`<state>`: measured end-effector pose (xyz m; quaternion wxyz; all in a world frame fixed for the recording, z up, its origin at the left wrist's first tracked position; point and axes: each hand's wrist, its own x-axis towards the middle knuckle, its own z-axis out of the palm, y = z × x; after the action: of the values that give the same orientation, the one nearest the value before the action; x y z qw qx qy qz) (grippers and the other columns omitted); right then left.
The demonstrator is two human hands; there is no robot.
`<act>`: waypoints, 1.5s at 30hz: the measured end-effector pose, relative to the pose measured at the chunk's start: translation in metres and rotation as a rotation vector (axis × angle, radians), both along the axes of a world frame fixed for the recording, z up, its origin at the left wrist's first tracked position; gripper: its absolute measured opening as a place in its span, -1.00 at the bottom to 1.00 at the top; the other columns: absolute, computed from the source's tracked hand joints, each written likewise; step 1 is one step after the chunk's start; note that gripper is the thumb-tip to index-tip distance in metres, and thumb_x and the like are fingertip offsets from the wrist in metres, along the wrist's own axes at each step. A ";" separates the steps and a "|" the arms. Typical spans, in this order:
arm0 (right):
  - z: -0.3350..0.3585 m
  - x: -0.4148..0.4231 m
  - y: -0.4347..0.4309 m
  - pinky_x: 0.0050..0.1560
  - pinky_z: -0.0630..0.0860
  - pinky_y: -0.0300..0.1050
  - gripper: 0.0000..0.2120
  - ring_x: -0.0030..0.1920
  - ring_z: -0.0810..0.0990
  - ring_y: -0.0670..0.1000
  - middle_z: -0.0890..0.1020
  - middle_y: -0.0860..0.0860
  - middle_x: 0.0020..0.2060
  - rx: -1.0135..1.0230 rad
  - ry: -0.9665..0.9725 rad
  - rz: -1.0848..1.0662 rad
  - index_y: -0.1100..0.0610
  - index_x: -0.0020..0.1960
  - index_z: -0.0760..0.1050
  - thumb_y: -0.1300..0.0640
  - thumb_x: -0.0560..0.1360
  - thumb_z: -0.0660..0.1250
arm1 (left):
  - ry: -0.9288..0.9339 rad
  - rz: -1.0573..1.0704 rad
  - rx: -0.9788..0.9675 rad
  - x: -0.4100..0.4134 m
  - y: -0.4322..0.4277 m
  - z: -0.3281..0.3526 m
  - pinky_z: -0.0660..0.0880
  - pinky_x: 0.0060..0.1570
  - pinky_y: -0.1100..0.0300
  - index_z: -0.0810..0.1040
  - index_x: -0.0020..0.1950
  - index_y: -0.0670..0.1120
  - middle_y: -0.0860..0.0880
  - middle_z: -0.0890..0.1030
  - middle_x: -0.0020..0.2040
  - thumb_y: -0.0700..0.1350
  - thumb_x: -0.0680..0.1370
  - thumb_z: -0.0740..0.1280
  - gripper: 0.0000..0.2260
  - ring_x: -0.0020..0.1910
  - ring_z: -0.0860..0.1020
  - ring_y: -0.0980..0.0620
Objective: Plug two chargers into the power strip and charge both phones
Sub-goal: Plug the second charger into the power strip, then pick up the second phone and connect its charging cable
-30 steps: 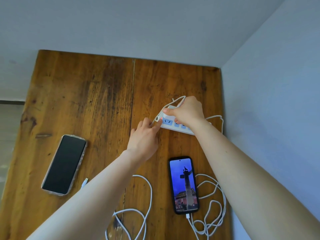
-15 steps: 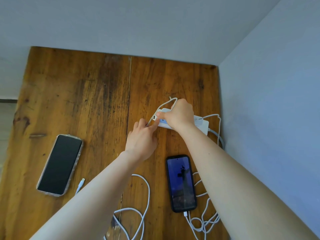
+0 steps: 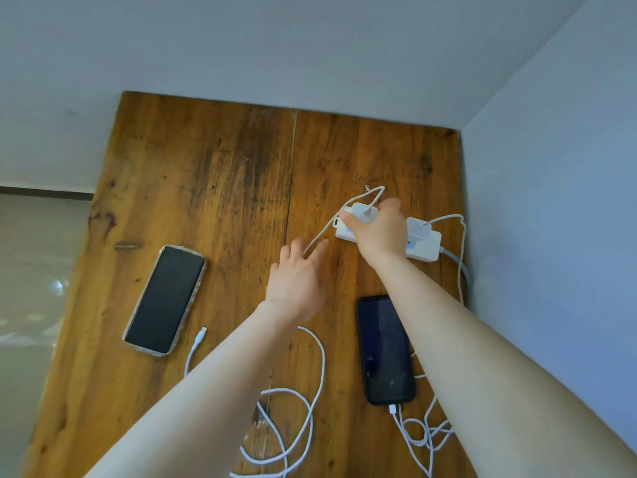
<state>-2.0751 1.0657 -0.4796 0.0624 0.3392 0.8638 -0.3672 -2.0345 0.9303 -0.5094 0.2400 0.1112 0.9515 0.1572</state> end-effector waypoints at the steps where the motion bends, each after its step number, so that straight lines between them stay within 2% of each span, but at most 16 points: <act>1: -0.001 0.008 -0.005 -0.17 0.47 -0.22 -0.45 0.07 0.57 0.08 0.52 0.13 0.18 0.000 0.042 -0.032 0.15 0.25 0.31 -0.07 0.42 0.45 | 0.015 0.034 0.017 0.004 -0.008 0.002 0.39 0.26 -0.07 0.14 0.53 0.07 -0.14 0.21 0.48 -0.17 0.49 0.25 -0.37 0.41 0.21 -0.19; 4: -0.005 0.035 -0.030 -0.26 0.46 -0.34 -0.52 0.05 0.56 0.04 0.47 0.10 0.17 -0.045 0.133 -0.127 0.12 0.21 0.29 -0.04 0.45 0.42 | 0.037 0.164 0.092 0.020 -0.036 0.006 0.37 0.31 -0.06 0.23 0.50 0.02 -0.15 0.25 0.47 -0.18 0.52 0.23 -0.46 0.42 0.21 -0.17; 8: -0.017 0.075 -0.080 -0.36 0.33 -0.34 -0.71 -0.15 0.50 -0.08 0.51 0.07 0.09 -0.129 0.043 -0.095 0.06 0.11 0.33 -0.01 0.50 0.35 | 0.089 0.286 0.102 0.047 -0.087 0.006 0.31 0.38 -0.05 0.30 0.47 0.00 -0.12 0.26 0.48 -0.17 0.54 0.25 -0.51 0.46 0.18 -0.12; 11: -0.025 0.103 -0.126 -0.30 0.38 -0.23 -0.81 -0.20 0.49 -0.09 0.53 0.05 -0.01 -0.120 0.001 0.053 0.06 0.02 0.35 0.02 0.52 0.32 | 0.141 0.283 0.079 0.064 -0.134 0.002 0.31 0.38 -0.05 0.34 0.45 -0.05 -0.13 0.29 0.47 -0.20 0.52 0.25 -0.53 0.46 0.19 -0.13; 14: -0.034 0.125 -0.172 -0.09 0.43 -0.05 -0.84 -0.06 0.52 0.09 0.53 0.09 -0.03 -0.116 -0.047 0.167 0.15 -0.02 0.42 0.06 0.51 0.29 | 0.194 0.270 0.074 0.077 -0.182 -0.001 0.30 0.32 -0.04 0.38 0.41 -0.15 -0.18 0.35 0.43 -0.23 0.52 0.24 -0.56 0.42 0.24 -0.17; 19: -0.041 0.151 -0.246 -0.16 0.47 -0.02 -0.85 -0.10 0.50 0.07 0.52 0.02 -0.09 -0.050 -0.120 0.289 0.12 -0.08 0.42 0.03 0.55 0.23 | 0.156 0.325 0.086 0.096 -0.258 -0.009 0.30 0.31 -0.03 0.36 0.42 -0.15 -0.18 0.35 0.42 -0.19 0.56 0.19 -0.59 0.40 0.26 -0.17; 25: -0.055 0.157 -0.296 0.02 0.53 -0.04 -0.74 0.08 0.49 0.07 0.54 0.09 0.07 0.076 -0.161 0.156 0.20 0.16 0.46 0.07 0.56 0.25 | 0.067 0.277 0.150 0.098 -0.309 -0.018 0.23 0.39 0.07 0.22 0.52 -0.07 -0.03 0.30 0.51 -0.15 0.61 0.12 -0.55 0.47 0.25 -0.03; 28: -0.059 0.160 -0.303 0.04 0.54 -0.08 -0.75 0.11 0.51 0.06 0.55 0.10 0.11 0.121 -0.165 0.102 0.20 0.21 0.46 0.13 0.59 0.21 | 0.082 0.242 0.170 0.090 -0.305 -0.021 0.24 0.38 0.02 0.20 0.52 -0.08 -0.06 0.34 0.48 -0.07 0.62 0.14 -0.54 0.47 0.22 -0.08; 31: -0.060 0.164 -0.301 0.07 0.55 -0.06 -0.77 0.10 0.51 0.08 0.54 0.10 0.11 0.125 -0.205 0.138 0.20 0.21 0.46 0.17 0.58 0.22 | 0.053 0.237 0.115 0.075 -0.289 -0.022 0.29 0.31 -0.06 0.13 0.53 -0.11 -0.13 0.28 0.48 0.11 0.56 0.25 -0.37 0.43 0.19 -0.15; 33: -0.058 0.167 -0.293 0.03 0.56 -0.03 -0.81 0.06 0.53 0.07 0.55 0.09 0.09 0.058 -0.249 0.185 0.18 0.17 0.46 0.16 0.58 0.22 | 0.023 0.266 0.108 0.066 -0.276 -0.021 0.31 0.26 -0.09 0.09 0.54 -0.10 -0.18 0.26 0.43 0.19 0.49 0.32 -0.25 0.39 0.21 -0.18; 34: -0.056 0.167 -0.288 -0.08 0.55 -0.07 -0.84 -0.01 0.53 0.05 0.55 0.08 0.05 0.000 -0.259 0.186 0.17 0.13 0.47 0.16 0.58 0.22 | 0.015 0.282 0.110 0.063 -0.270 -0.021 0.32 0.24 -0.09 0.07 0.54 -0.08 -0.19 0.27 0.40 0.21 0.45 0.36 -0.20 0.36 0.23 -0.18; 36: -0.051 0.169 -0.278 -0.31 0.41 -0.21 -0.94 -0.15 0.51 0.01 0.56 0.07 -0.04 -0.128 -0.269 0.147 0.12 0.02 0.44 0.15 0.59 0.21 | -0.009 0.314 0.103 0.058 -0.261 -0.021 0.36 0.22 -0.09 0.04 0.54 -0.06 -0.20 0.29 0.35 0.20 0.39 0.43 -0.12 0.33 0.25 -0.18; 38: -0.048 0.173 -0.271 -0.38 0.32 -0.24 -0.96 -0.17 0.50 0.01 0.55 0.07 -0.07 -0.234 -0.275 0.068 0.10 -0.03 0.39 0.15 0.60 0.19 | -0.059 0.381 0.106 0.052 -0.256 -0.021 0.38 0.23 -0.10 0.02 0.54 -0.04 -0.22 0.29 0.34 0.16 0.34 0.50 -0.05 0.34 0.24 -0.19; 40: -0.047 0.181 -0.269 -0.37 0.33 -0.22 -0.95 -0.13 0.52 0.03 0.57 0.08 -0.02 -0.298 -0.277 -0.001 0.10 -0.03 0.37 0.16 0.61 0.17 | -0.112 0.443 0.103 0.046 -0.253 -0.020 0.38 0.23 -0.12 0.06 0.52 -0.05 -0.23 0.30 0.36 0.14 0.28 0.55 -0.02 0.37 0.24 -0.21; 42: -0.046 0.191 -0.270 -0.29 0.44 -0.17 -0.95 -0.10 0.54 0.05 0.57 0.10 0.01 -0.340 -0.279 -0.029 0.10 -0.04 0.36 0.18 0.60 0.16 | -0.143 0.463 0.100 0.041 -0.252 -0.018 0.42 0.20 -0.12 0.13 0.48 -0.07 -0.23 0.32 0.36 0.11 0.25 0.58 -0.05 0.35 0.30 -0.22; 45: -0.042 0.205 -0.269 0.03 0.58 0.08 -0.97 0.00 0.59 0.13 0.59 0.16 0.03 -0.445 -0.293 -0.042 0.13 -0.04 0.37 0.21 0.58 0.17 | -0.194 0.453 0.102 0.033 -0.253 -0.013 0.52 -0.02 -0.02 0.27 0.37 -0.13 -0.21 0.40 0.30 0.04 0.31 0.57 -0.24 0.19 0.48 -0.22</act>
<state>-1.8698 0.7965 -0.5217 0.2520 0.3845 0.7365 -0.4962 -2.0011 0.6769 -0.5223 0.2830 -0.1087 0.9154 0.2648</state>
